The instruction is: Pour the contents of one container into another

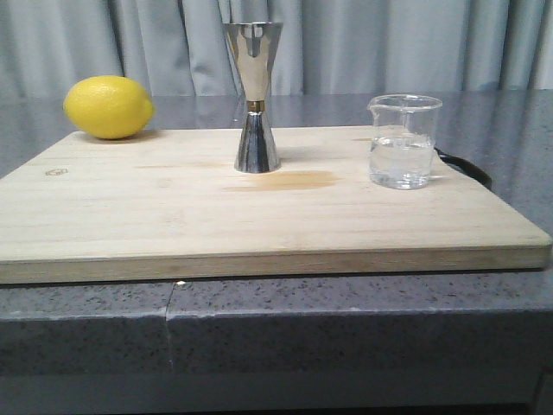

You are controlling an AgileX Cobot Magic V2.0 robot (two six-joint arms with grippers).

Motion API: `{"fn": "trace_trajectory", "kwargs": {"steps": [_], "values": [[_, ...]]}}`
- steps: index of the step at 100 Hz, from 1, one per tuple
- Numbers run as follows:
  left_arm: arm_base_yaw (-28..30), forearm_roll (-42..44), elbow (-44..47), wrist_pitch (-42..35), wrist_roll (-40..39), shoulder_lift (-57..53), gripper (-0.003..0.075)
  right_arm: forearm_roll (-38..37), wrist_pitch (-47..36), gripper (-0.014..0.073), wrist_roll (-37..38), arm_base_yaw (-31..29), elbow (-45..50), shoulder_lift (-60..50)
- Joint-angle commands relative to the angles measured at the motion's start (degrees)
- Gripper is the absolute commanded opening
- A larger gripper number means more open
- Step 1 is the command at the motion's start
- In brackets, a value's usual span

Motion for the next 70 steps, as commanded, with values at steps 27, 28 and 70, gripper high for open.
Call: {"fn": "trace_trajectory", "kwargs": {"steps": [27,28,70], "values": [[-0.35,0.27,-7.28,-4.13,-0.23,-0.76,-0.0020,2.41,7.60,-0.0067,-0.63,0.09,-11.62,1.28],[-0.35,0.27,-7.65,-3.74,-0.23,-0.74,-0.0020,2.25,8.03,-0.0067,-0.63,0.09,-12.46,1.40],[-0.35,4.63,-31.07,11.79,1.93,15.86,-0.0020,-4.25,19.59,-0.0067,-0.63,0.09,-34.50,15.42]]}}
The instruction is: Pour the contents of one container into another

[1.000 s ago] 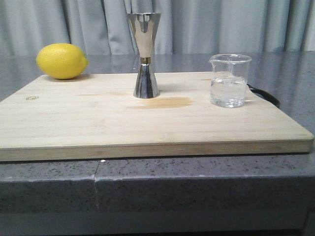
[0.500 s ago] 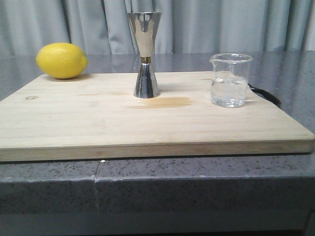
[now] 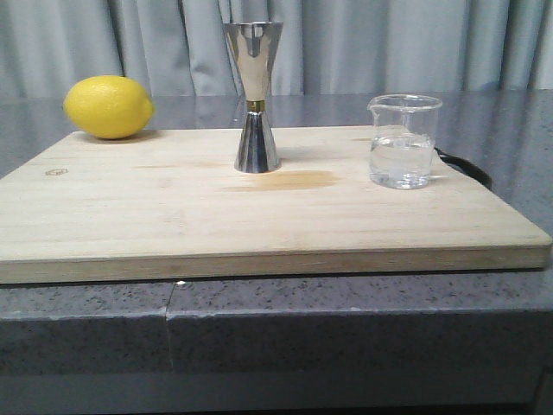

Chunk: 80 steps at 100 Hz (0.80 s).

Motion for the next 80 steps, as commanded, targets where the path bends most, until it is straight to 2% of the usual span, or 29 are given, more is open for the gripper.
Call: {"fn": "trace_trajectory", "kwargs": {"steps": [1,12,29,80], "values": [[-0.35,0.46,-6.08,0.08,1.70,5.14,-0.0020,-2.83,-2.08,-0.0067,-0.63,0.09,-5.21,4.77],[-0.35,0.46,-9.81,3.63,2.64,9.71,-0.0020,-4.10,-0.83,-0.0067,-0.63,0.09,-8.53,8.94],[-0.35,-1.12,-10.35,3.14,2.64,13.27,-0.0019,-4.21,-0.01,-0.0067,-0.63,0.09,-9.48,12.34],[-0.35,-1.12,-10.35,3.14,2.64,14.84,-0.0020,-4.21,0.38,-0.0067,-0.63,0.09,-9.48,12.47]]}}
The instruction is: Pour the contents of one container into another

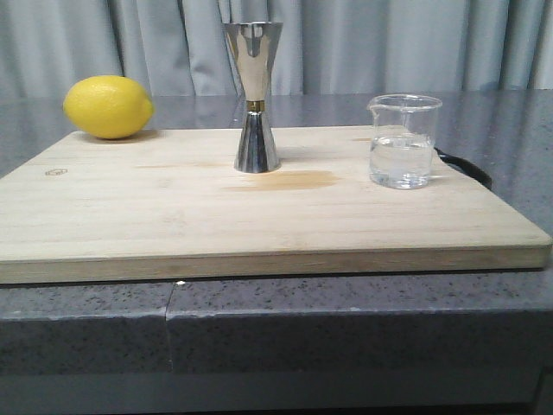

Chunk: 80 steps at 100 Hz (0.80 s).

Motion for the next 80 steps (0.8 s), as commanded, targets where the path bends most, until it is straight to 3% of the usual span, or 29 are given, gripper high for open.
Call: {"fn": "trace_trajectory", "kwargs": {"steps": [1,22,30,37,49,57,80], "values": [[-0.35,-0.45,-2.07,-3.94,0.00,0.78,-0.0020,-0.96,-4.18,-0.0067,-0.63,0.09,-2.08,0.86],[-0.35,-0.45,-2.07,-4.19,0.00,0.78,-0.0019,-0.96,-3.36,-0.0058,-0.63,0.09,-2.08,0.86],[-0.35,-0.45,-2.07,-4.41,0.00,0.78,0.0011,-1.31,-3.36,0.0021,-0.63,0.09,-2.08,0.86],[-0.35,-0.34,-2.07,-4.41,0.00,0.78,0.0117,-1.91,-3.36,0.0143,-0.63,0.09,-2.08,0.86],[-0.35,0.00,-2.07,-4.31,0.00,0.78,0.0401,-3.47,-3.36,0.0360,-0.63,0.09,-2.08,0.86],[-0.35,0.00,-2.07,-4.42,-0.48,0.78,0.0528,-4.71,-3.36,0.0444,-0.63,0.09,-2.08,0.86],[-0.35,0.00,-2.07,-4.32,-0.48,0.78,0.0547,-4.71,-3.36,0.0456,-0.63,0.09,-2.08,0.86]]}}
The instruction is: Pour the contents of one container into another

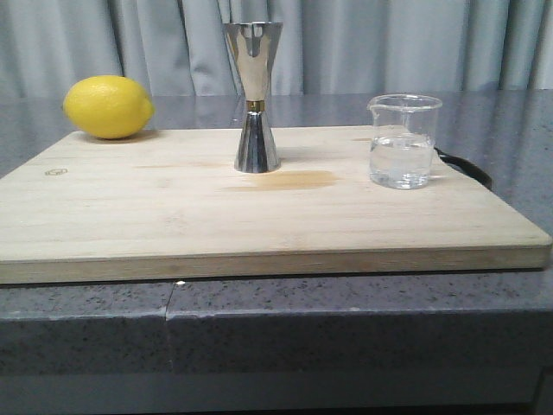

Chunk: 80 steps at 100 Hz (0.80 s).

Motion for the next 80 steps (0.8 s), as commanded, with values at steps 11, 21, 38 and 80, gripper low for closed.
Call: {"fn": "trace_trajectory", "kwargs": {"steps": [11,21,38,80], "values": [[-0.35,0.00,-2.07,-4.32,-0.48,0.78,0.0547,-0.69,-4.11,0.0456,-0.63,0.09,-2.08,0.86],[-0.35,0.00,-2.07,-4.32,-0.48,0.78,0.0547,-0.06,-4.40,0.0456,-0.63,0.09,-2.08,0.86],[-0.35,0.00,-2.07,-4.37,-0.48,0.78,0.0547,0.02,-4.50,0.0456,-0.63,0.09,-2.08,1.00],[-0.35,-0.46,-11.68,9.52,-0.48,10.46,0.0549,0.02,4.33,0.0604,-0.63,0.09,-8.50,9.99]]}}
